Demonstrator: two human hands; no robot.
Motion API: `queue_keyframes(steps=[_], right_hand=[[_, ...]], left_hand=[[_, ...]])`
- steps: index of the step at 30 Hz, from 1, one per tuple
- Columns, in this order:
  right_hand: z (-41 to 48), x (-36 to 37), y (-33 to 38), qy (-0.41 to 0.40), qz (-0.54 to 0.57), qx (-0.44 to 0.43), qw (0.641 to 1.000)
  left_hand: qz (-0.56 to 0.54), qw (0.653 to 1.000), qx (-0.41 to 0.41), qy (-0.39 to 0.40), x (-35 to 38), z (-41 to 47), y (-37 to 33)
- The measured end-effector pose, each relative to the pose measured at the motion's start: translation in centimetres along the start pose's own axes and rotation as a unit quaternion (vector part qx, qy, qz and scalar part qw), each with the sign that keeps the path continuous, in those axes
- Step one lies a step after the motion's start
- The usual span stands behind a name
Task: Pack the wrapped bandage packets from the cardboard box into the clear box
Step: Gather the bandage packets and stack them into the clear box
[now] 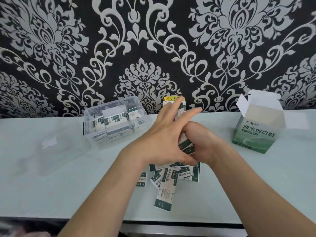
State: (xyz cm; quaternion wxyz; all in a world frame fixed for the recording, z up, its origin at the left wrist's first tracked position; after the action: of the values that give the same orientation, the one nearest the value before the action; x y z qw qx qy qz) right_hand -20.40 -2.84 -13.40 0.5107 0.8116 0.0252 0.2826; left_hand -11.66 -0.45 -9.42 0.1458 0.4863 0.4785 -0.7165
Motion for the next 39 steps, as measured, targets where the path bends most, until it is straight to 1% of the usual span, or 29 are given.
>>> queue_keyframes(steps=[3, 5, 10, 16, 18, 22, 23, 25, 27, 29, 31, 33, 35, 37, 38, 39], right_hand=[[0.2, -0.1, -0.1, -0.027, -0.064, -0.013, 0.998], [-0.1, -0.7, 0.4, -0.044, -0.063, -0.005, 0.997], [-0.8, -0.4, 1.1, -0.021, -0.063, -0.016, 0.998], [-0.9, -0.1, 1.4, -0.032, -0.053, -0.034, 0.997], [-0.9, -0.1, 1.5, -0.047, -0.05, -0.041, 0.997], [-0.9, 0.2, 1.7, -0.093, -0.017, -0.085, 0.992], [-0.8, 0.1, 1.7, -0.104, -0.018, -0.089, 0.99], [-0.8, -0.1, 1.7, -0.116, -0.05, -0.084, 0.988], [-1.1, -0.4, 2.0, -0.096, -0.093, -0.075, 0.988], [-1.5, -0.5, 2.2, -0.042, -0.111, -0.059, 0.991], [-1.7, -0.4, 2.1, 0.008, -0.1, -0.033, 0.994], [-1.7, 0.0, 1.8, 0.035, -0.078, 0.0, 0.996], [-1.7, 0.4, 1.7, 0.044, -0.066, 0.013, 0.997], [-1.7, 0.8, 1.8, 0.007, -0.099, -0.014, 0.995], [-1.8, 1.0, 2.0, -0.036, -0.159, -0.051, 0.985], [-1.9, 1.1, 2.2, -0.093, -0.255, -0.105, 0.957]], left_hand=[[0.041, 0.998, 0.025, -0.041, 0.6, 0.2, 0.3], [0.045, 0.996, 0.019, -0.069, 0.2, 0.3, 0.7], [0.031, 0.993, -0.009, -0.117, -0.4, 0.5, 1.1], [-0.007, 0.99, -0.024, -0.138, -0.4, 0.5, 1.5], [-0.005, 0.989, -0.02, -0.145, -0.4, 0.5, 1.4], [-0.01, 0.985, -0.028, -0.171, -0.5, 0.4, 1.5], [-0.017, 0.986, -0.033, -0.165, -0.7, 0.4, 1.4], [-0.054, 0.989, -0.049, -0.128, -1.3, 0.2, 1.4], [-0.107, 0.988, -0.045, -0.104, -2.1, -0.1, 1.7], [-0.165, 0.977, -0.029, -0.132, -3.2, -0.4, 2.2], [-0.208, 0.964, -0.036, -0.163, -3.9, -0.7, 3.0], [-0.22, 0.96, -0.052, -0.163, -4.0, -0.9, 3.3], [-0.211, 0.96, -0.069, -0.169, -4.2, -1.1, 3.3], [-0.191, 0.958, -0.084, -0.195, -4.5, -1.2, 3.6], [-0.165, 0.959, -0.092, -0.211, -4.7, -1.2, 3.8], [-0.131, 0.96, -0.099, -0.227, -4.9, -1.3, 3.9]])
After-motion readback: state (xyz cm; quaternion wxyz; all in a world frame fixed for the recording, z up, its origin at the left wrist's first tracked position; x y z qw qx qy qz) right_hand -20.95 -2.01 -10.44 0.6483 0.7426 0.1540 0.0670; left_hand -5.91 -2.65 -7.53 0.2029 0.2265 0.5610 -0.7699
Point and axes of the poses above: each hand's wrist, its own z-axis towards the middle knuckle, its own x-axis out of the palm, y = z × x, the point moved 3 cm from there along z, towards the middle knuckle, and after that the axes turned 4 degrees about x, right-handed, at the moved point
